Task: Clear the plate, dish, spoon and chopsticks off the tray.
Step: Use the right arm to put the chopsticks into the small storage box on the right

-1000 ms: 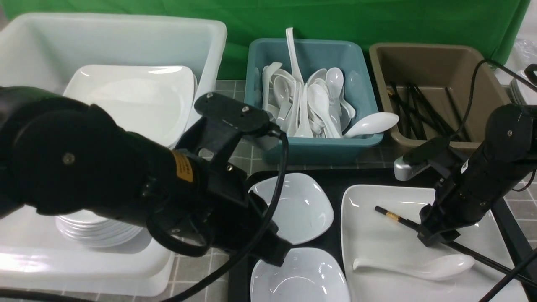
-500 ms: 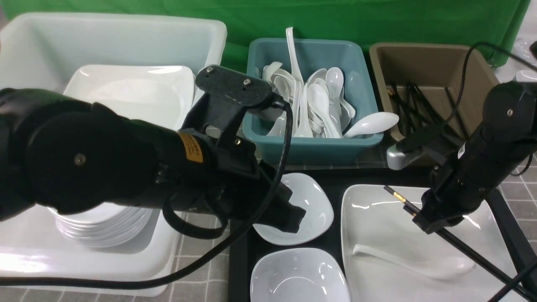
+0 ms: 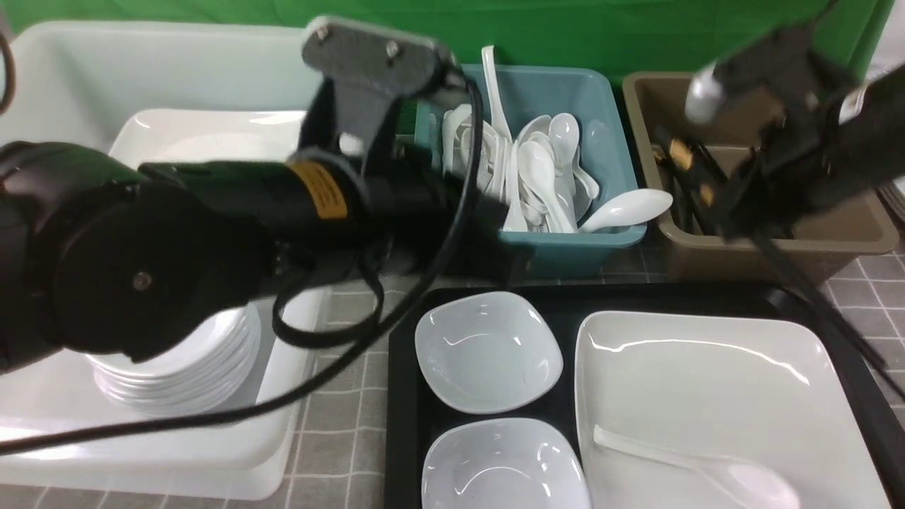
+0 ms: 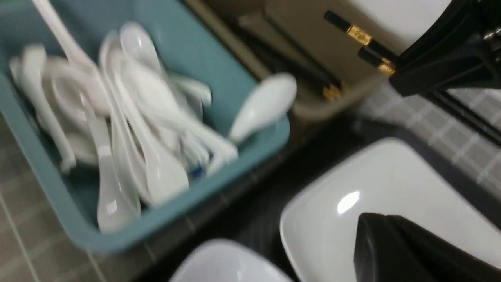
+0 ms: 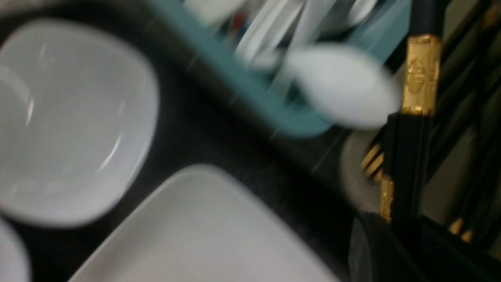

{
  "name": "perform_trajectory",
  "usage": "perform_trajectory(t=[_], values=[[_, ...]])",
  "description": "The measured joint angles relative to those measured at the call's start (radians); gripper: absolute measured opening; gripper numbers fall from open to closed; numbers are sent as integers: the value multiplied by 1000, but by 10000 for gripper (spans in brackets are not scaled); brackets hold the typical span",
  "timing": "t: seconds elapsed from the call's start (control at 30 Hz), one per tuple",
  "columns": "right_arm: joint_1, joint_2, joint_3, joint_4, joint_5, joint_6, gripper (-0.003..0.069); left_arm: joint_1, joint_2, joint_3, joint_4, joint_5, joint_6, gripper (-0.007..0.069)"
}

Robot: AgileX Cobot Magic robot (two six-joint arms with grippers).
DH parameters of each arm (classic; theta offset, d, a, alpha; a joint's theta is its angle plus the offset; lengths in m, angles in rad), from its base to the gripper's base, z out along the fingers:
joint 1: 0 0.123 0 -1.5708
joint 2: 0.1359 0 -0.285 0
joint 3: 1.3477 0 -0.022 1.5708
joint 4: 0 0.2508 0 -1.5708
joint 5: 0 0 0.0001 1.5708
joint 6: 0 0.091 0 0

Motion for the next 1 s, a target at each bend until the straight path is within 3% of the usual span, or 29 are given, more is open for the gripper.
perform_trajectory(t=[0.1,0.23,0.43,0.7,0.8,0.93,1.0], values=[[-19,22,-60,0,-114,11,82,0,0,0,6,-153,-3,1],[-62,99,-126,0,-417,25,82,0,9,-1,7,-328,8,1],[-106,250,-134,0,-717,41,82,0,51,-2,7,-253,15,1],[-154,431,-134,0,-799,46,93,16,67,-2,7,-49,15,1],[-166,453,-134,1,-770,70,158,35,67,-2,7,12,11,1],[-175,425,-134,1,-700,128,372,54,67,-2,10,59,-13,1],[-176,370,-134,1,-602,135,408,55,63,-2,10,94,-19,1]])
